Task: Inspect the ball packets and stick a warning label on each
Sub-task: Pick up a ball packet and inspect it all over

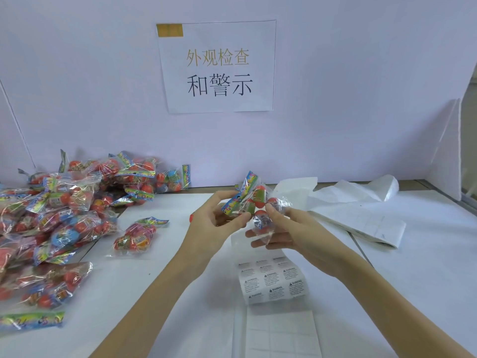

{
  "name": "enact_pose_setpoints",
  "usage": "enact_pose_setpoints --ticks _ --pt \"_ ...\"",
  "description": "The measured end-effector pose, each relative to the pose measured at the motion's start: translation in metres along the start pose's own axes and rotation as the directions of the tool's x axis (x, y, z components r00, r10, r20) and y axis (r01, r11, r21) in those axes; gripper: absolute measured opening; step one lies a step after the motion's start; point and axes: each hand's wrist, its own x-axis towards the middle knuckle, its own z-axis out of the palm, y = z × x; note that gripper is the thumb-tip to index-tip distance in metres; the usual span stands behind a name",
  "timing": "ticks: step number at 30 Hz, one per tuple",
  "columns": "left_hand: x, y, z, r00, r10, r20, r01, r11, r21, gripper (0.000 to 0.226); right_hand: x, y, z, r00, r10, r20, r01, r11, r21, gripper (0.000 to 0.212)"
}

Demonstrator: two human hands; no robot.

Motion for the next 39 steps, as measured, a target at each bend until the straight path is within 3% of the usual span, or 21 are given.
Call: enact_pose_setpoints --ticks 3,5,7,9,13,17,20,24,26,28,31,33,36,39 --pt "0.000 0.001 0.000 1.000 -0.005 0.023 0.006 0.999 -0.041 0.043 0.000 -0.001 0.001 0.999 -0.035 0.001 0.035 0.999 0.013 0.046" --pt "0.001 -0.002 0.002 0.998 0.006 -0.067 -0.006 1.000 0.000 0.047 0.001 0.002 0.003 0.990 -0.103 -0.093 0.103 0.995 -0.009 0.032" --pt "0.001 -0.002 0.003 0.983 0.014 -0.184 -0.004 0.998 0.058 0.052 0.002 0.005 0.005 0.940 -0.224 -0.257 0.188 0.969 -0.158 0.023" --pt "0.001 -0.001 0.005 0.988 -0.025 -0.150 0.023 1.000 -0.020 0.053 0.004 0.010 0.007 0.876 -0.359 -0.323 0.238 0.903 -0.358 0.027" --pt "0.001 0.004 0.007 0.993 -0.116 -0.006 0.109 0.952 -0.284 0.067 0.004 0.014 0.008 0.827 -0.513 -0.232 0.320 0.767 -0.556 0.041" --pt "0.003 -0.003 0.004 0.987 -0.110 -0.118 0.085 0.976 -0.199 0.058 0.004 0.016 0.007 0.843 -0.517 -0.146 0.320 0.702 -0.636 0.063" --pt "0.004 -0.002 0.003 0.985 -0.086 -0.150 0.057 0.980 -0.190 0.055 0.004 0.016 0.009 0.885 -0.375 -0.276 0.155 0.796 -0.585 0.070" --pt "0.004 -0.002 0.004 0.990 -0.036 -0.137 0.015 0.988 -0.152 0.057 0.003 0.005 0.010 0.972 -0.145 -0.183 0.086 0.951 -0.298 0.016" --pt "0.004 -0.004 0.004 0.990 -0.015 -0.143 -0.006 0.989 -0.150 0.060 0.002 0.003 0.010 0.987 -0.090 -0.131 0.070 0.986 -0.153 0.036" --pt "0.003 -0.005 0.004 0.987 0.036 -0.154 -0.062 0.984 -0.166 0.066 0.002 0.004 0.009 0.978 -0.120 -0.169 0.085 0.976 -0.198 0.040" --pt "0.001 -0.007 0.005 0.970 0.128 -0.208 -0.154 0.981 -0.114 0.063 0.002 0.009 0.005 0.979 -0.125 -0.163 0.084 0.967 -0.240 0.012" --pt "0.002 -0.007 0.002 0.942 0.165 -0.292 -0.178 0.984 -0.017 0.050 0.002 0.011 -0.001 0.979 -0.126 -0.159 0.088 0.970 -0.226 0.009" --pt "0.003 -0.003 -0.004 0.911 0.222 -0.347 -0.180 0.972 0.150 0.034 0.003 0.008 -0.007 0.927 -0.205 -0.315 0.135 0.964 -0.228 0.019" --pt "0.002 0.000 -0.003 0.924 0.192 -0.332 -0.108 0.961 0.256 0.037 0.004 0.004 -0.013 0.842 -0.246 -0.480 0.198 0.969 -0.150 0.020"
